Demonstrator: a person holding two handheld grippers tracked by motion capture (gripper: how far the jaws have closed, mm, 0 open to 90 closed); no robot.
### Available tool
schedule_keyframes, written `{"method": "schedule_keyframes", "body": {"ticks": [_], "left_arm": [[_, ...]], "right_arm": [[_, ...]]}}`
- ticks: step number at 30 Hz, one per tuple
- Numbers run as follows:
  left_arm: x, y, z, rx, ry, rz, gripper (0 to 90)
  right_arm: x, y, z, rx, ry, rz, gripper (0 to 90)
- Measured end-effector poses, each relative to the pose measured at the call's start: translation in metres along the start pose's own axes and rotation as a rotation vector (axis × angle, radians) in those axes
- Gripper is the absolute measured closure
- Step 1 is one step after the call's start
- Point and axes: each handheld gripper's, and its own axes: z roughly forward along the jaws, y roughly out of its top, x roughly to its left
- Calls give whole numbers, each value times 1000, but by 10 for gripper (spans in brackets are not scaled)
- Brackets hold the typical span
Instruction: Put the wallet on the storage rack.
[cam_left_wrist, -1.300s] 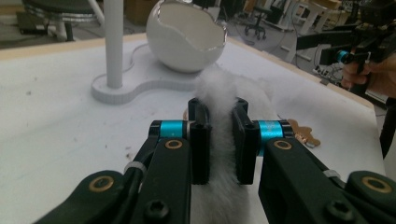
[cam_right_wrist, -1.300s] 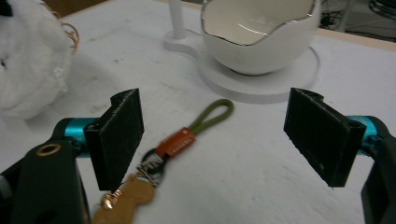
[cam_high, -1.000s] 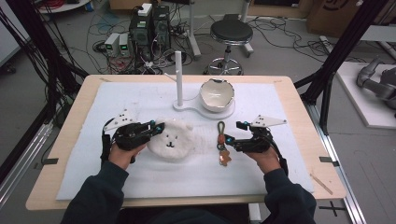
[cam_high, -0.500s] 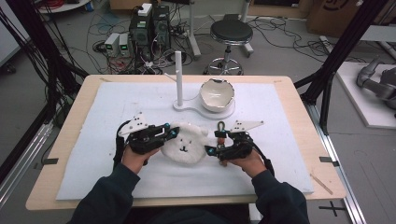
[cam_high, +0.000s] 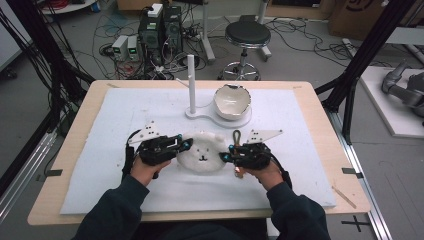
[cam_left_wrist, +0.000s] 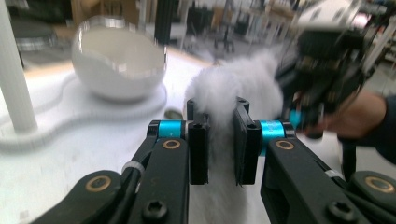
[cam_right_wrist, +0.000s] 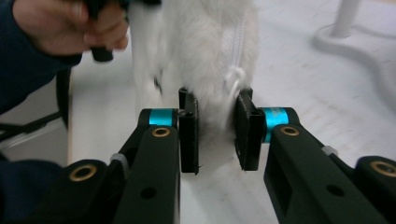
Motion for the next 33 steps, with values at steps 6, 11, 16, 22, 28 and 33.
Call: {"method": "schedule_keyframes", "body": {"ticks": [6,11,16,22,28,33], "left_arm": [[1,-5,7,117,-14,5,692],[7,-4,4,104,33,5,485],[6,-5,3,106,-47,19,729],[5,1,-4,9,-65,10,801],[8,2,-9,-58,-88,-25,802],[7,-5,0,61,-90,-25,797]], "right_arm": [[-1,2,-11,-56,-44,-10,771],[0,4,-12,-55,-17,-30,777],[1,4,-10,-44,22,-34,775],[-3,4,-13,-94,-36,20,511],[-6,0,-6,-63,11,57,568],[-4,2,-18,-125,-13,29,743]]}}
